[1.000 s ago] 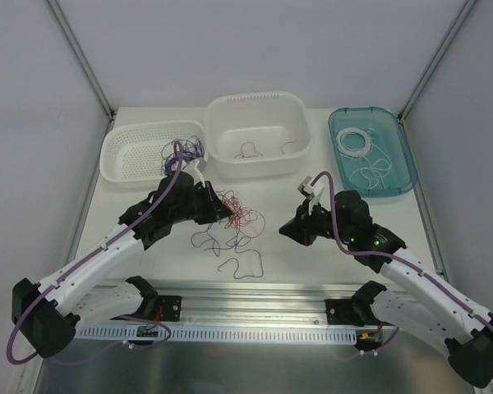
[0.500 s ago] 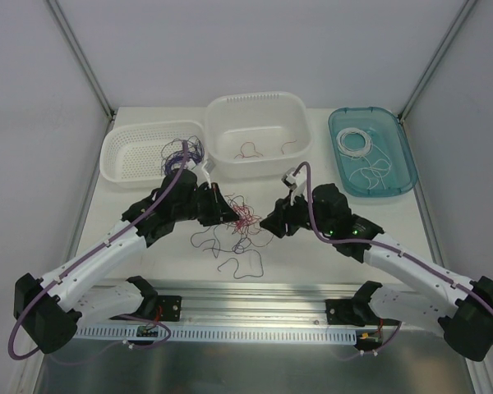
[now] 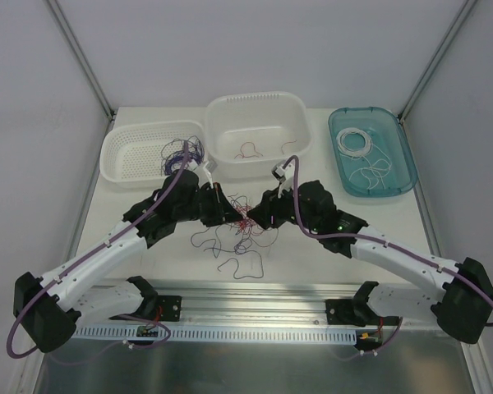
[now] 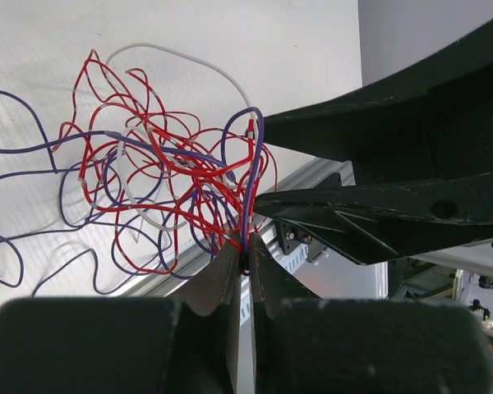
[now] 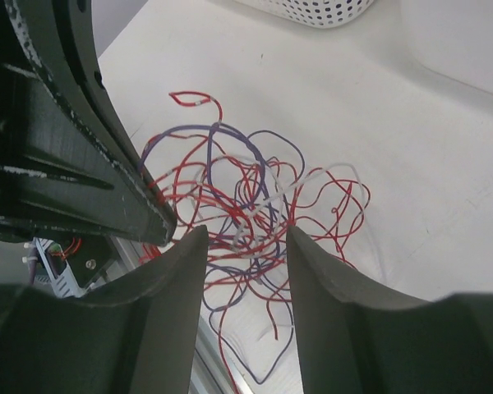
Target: Untangle the cables
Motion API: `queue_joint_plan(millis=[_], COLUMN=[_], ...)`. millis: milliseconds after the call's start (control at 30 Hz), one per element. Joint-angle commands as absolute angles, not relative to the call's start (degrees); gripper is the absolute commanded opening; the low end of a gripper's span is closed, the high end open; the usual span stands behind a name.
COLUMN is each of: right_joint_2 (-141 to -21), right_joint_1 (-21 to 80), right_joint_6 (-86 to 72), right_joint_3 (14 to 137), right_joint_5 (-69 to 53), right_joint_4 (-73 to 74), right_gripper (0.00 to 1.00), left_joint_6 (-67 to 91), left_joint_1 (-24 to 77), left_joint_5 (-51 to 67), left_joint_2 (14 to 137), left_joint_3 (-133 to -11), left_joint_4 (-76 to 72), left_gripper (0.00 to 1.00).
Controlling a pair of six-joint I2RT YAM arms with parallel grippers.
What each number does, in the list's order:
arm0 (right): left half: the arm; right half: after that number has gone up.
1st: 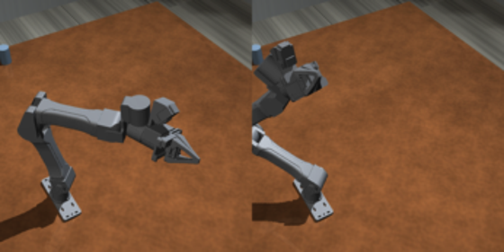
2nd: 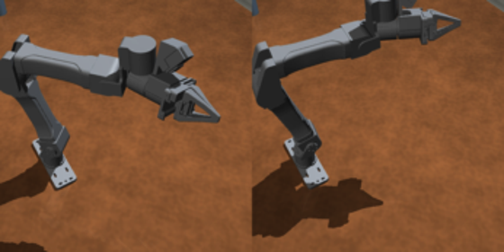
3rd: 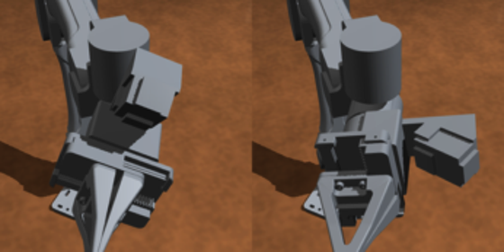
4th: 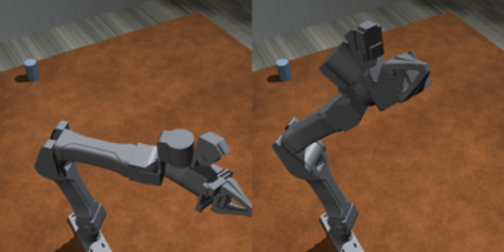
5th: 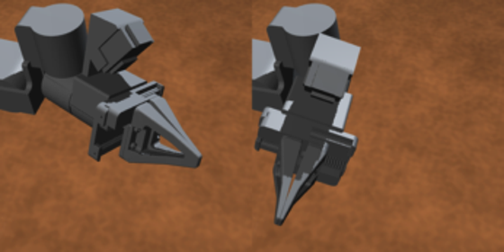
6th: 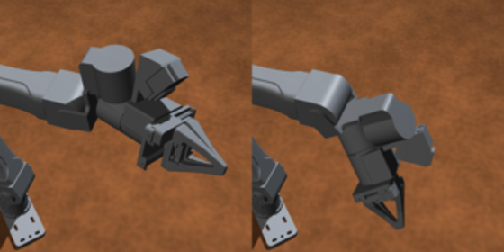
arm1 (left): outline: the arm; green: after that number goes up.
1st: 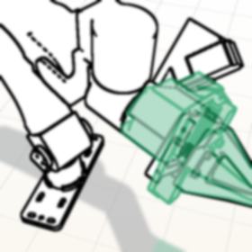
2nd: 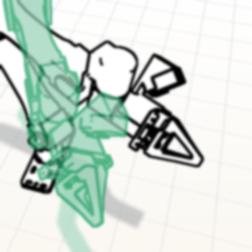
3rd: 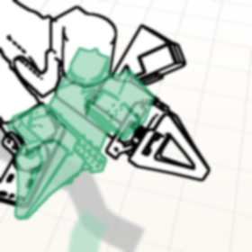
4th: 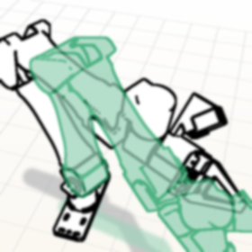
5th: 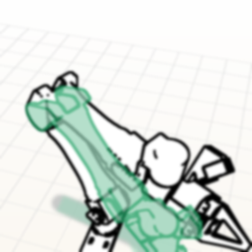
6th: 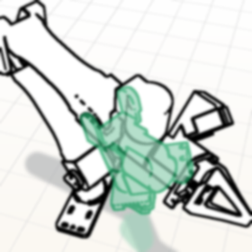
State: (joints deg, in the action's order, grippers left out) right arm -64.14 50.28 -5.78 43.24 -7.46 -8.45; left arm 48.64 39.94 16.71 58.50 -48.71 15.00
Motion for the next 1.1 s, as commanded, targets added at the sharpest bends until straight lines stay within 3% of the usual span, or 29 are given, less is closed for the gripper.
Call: queue_joint_plan(millis=[0,100,167,200,233,333,400,533,567,667,833,1067], right_joint_2=[-66.0,-67.8,-68.6,-68.7,-68.5,-67.1,-64.8,-61.4,-61.1,-59.6,-57.4,-55.5], right_joint_1=[51.5,52.0,52.0,52.0,51.9,51.3,49.8,46.0,44.5,42.1,40.5,39.6], right_joint_6=[-7.8,-8.3,-8.4,-8.2,-8.1,-7.6,-7.6,-8.3,-8.5,-9.2,-9.6,-9.1], right_joint_3=[46.6,46.8,46.8,46.7,46.6,45.6,45.4,46.2,46.7,47.1,47.1,46.2], right_joint_5=[-4.4,-2.3,-1.1,-0.4,1.6,5.3,6.7,9.6,9.9,10.5,9.7,9.0], right_joint_4=[-12.2,-11.9,-11.1,-10.2,-9.8,-7.0,-3.5,5.1,8.7,12.0,16.5,18.8], right_gripper=[0.47,0.45,0.39,0.33,0.20,0.01,0.01,0.01,0.01,0.01,0.01,0.01], left_joint_6=[49.0,48.1,47.4,47.1,46.8,45.5,44.8,43.4,42.5,41.0,37.7,29.6], left_joint_1=[40.8,41.0,41.0,41.0,41.0,41.0,41.0,41.0,41.0,41.0,41.0,42.4], left_joint_5=[18.5,18.7,18.6,18.4,18.3,16.0,12.3,7.5,6.8,5.0,3.3,4.9], left_joint_2=[58.7,58.9,58.8,58.5,58.3,56.9,55.0,52.1,51.5,51.2,56.1,68.6], left_joint_3=[-48.7,-49.0,-49.0,-48.8,-48.6,-46.9,-44.4,-39.7,-38.3,-36.0,-34.9,-37.9], left_joint_4=[10.9,10.4,10.2,10.1,10.1,10.2,10.2,10.3,10.2,10.2,10.2,6.9], left_gripper=[0.00,0.00,0.00,0.00,0.00,0.00,0.01,0.30,0.42,0.55,0.64,0.67])
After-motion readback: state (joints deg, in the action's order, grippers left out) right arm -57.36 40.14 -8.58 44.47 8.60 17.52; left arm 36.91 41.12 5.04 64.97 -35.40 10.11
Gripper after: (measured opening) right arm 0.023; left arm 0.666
